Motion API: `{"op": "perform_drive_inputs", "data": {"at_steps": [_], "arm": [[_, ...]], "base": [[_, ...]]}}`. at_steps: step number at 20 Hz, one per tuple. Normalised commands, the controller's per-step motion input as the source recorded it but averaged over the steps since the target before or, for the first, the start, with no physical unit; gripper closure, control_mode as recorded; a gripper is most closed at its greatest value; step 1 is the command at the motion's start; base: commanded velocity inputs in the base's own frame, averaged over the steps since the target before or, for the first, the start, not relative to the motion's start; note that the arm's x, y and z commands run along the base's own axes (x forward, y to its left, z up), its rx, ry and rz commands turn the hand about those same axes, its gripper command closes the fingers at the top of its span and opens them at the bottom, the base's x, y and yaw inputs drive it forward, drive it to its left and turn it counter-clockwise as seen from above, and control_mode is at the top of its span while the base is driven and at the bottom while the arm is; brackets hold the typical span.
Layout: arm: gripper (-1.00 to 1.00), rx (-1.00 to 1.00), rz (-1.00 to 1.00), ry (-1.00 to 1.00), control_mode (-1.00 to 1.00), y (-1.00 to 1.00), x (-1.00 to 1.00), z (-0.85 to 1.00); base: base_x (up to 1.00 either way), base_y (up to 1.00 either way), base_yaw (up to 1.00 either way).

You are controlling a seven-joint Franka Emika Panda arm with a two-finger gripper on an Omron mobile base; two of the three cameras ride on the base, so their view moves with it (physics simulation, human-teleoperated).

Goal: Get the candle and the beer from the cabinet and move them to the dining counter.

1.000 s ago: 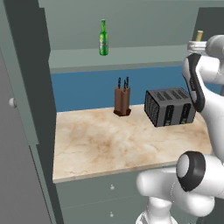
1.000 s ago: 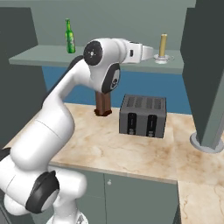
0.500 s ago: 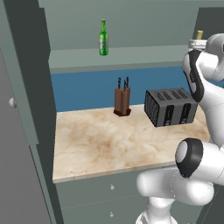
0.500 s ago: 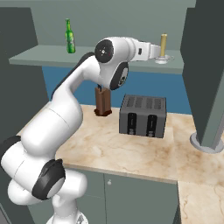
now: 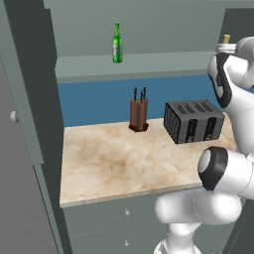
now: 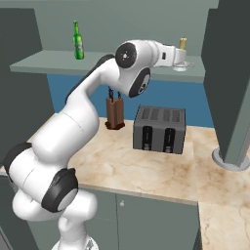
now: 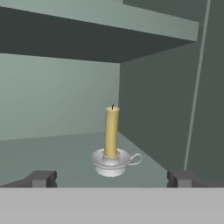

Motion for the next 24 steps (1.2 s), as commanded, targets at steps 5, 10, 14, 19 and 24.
{"op": "perform_drive_inputs", "data": {"at_steps": [5,10,14,19,24], "arm": [[-1.00,0.00,0.00,0.00,-1.00,-0.04,0.12,0.00],[-1.00,0.00,0.00,0.00,-1.00,0.00,0.11,0.00],[-1.00,0.00,0.00,0.00,-1.00,0.00,0.13,0.00],[-1.00,0.00,0.00,0.00,-1.00,0.00,0.16,0.00],[-1.00,0.00,0.00,0.00,-1.00,0.00,0.19,0.00]], "base": [[0.00,0.00,0.00],[0.00,0.00,0.00],[0.00,0.00,0.00],[0.00,0.00,0.00],[0.00,0.00,0.00]]}}
